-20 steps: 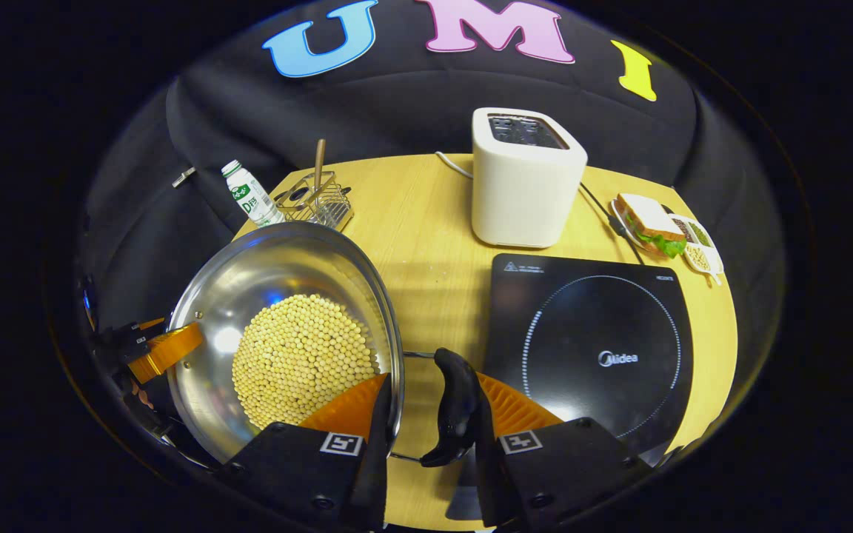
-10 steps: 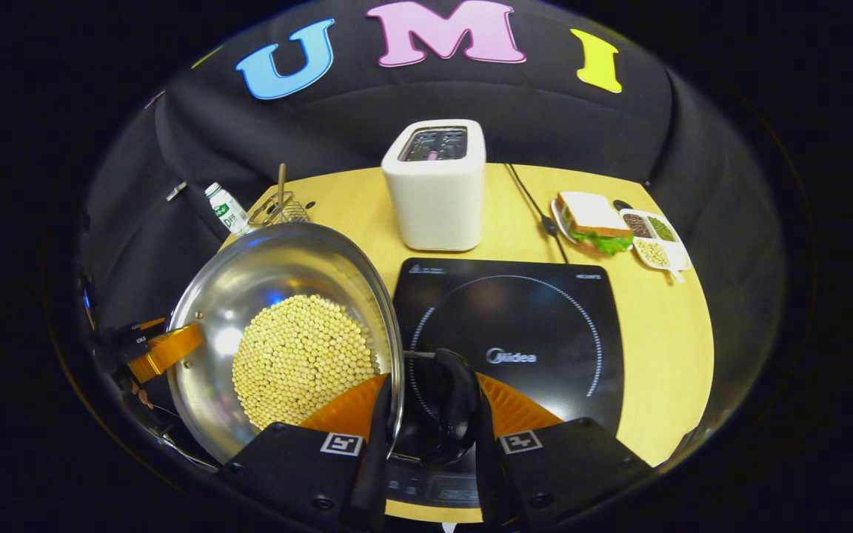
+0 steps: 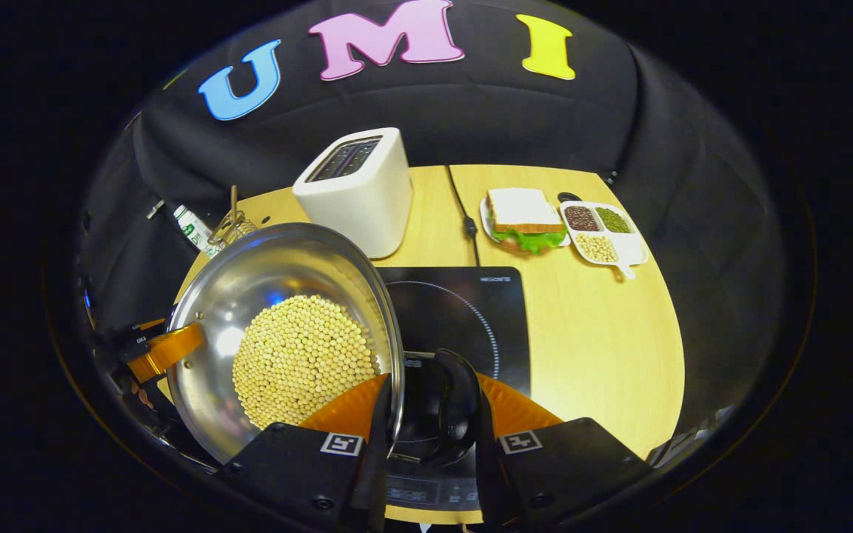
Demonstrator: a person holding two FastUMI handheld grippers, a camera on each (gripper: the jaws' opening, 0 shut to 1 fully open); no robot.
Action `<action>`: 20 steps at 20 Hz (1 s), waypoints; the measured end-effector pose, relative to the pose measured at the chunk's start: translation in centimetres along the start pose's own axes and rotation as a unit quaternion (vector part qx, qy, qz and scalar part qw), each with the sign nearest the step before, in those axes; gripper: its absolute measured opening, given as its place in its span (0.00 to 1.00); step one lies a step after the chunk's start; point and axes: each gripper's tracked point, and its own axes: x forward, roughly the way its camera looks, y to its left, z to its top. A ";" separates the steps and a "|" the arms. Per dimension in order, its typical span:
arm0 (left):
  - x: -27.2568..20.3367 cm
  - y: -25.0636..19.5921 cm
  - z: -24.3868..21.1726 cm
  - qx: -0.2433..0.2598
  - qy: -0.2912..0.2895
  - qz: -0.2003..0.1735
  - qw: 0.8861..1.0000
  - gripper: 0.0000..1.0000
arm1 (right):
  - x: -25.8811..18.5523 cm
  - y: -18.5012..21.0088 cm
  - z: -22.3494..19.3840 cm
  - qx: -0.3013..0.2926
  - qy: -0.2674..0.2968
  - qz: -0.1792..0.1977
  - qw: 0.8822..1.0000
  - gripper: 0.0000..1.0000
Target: First push the handle of the pot to place it horizontally, then grasp the pot with both hands and set it on the induction cooktop.
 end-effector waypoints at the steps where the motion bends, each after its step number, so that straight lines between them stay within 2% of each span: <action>1: 0.5 -0.8 0.1 0.003 0.002 -0.003 1.000 0.55 | 0.2 -1.0 0.1 0.004 0.002 -0.002 1.000 0.52; 3: 1.5 -2.4 0.5 0.007 0.005 -0.007 1.000 0.55 | 0.7 -2.8 0.2 0.011 0.004 -0.006 1.000 0.52; 4: 2.0 -3.1 0.7 0.009 0.005 -0.009 1.000 0.55 | 0.8 -3.5 0.3 0.014 0.004 -0.008 1.000 0.48; 5: 2.4 -3.8 0.8 0.010 0.006 -0.010 1.000 0.55 | 1.0 -4.1 0.4 0.016 0.005 -0.009 1.000 0.52; 10: 4.2 -5.8 1.1 0.015 0.011 -0.015 1.000 0.55 | 2.1 -6.6 0.6 0.025 0.010 -0.011 1.000 0.52; 20: 6.2 -6.6 0.3 0.007 0.020 -0.015 1.000 0.55 | 4.1 -7.9 0.4 0.023 0.019 -0.012 0.999 0.52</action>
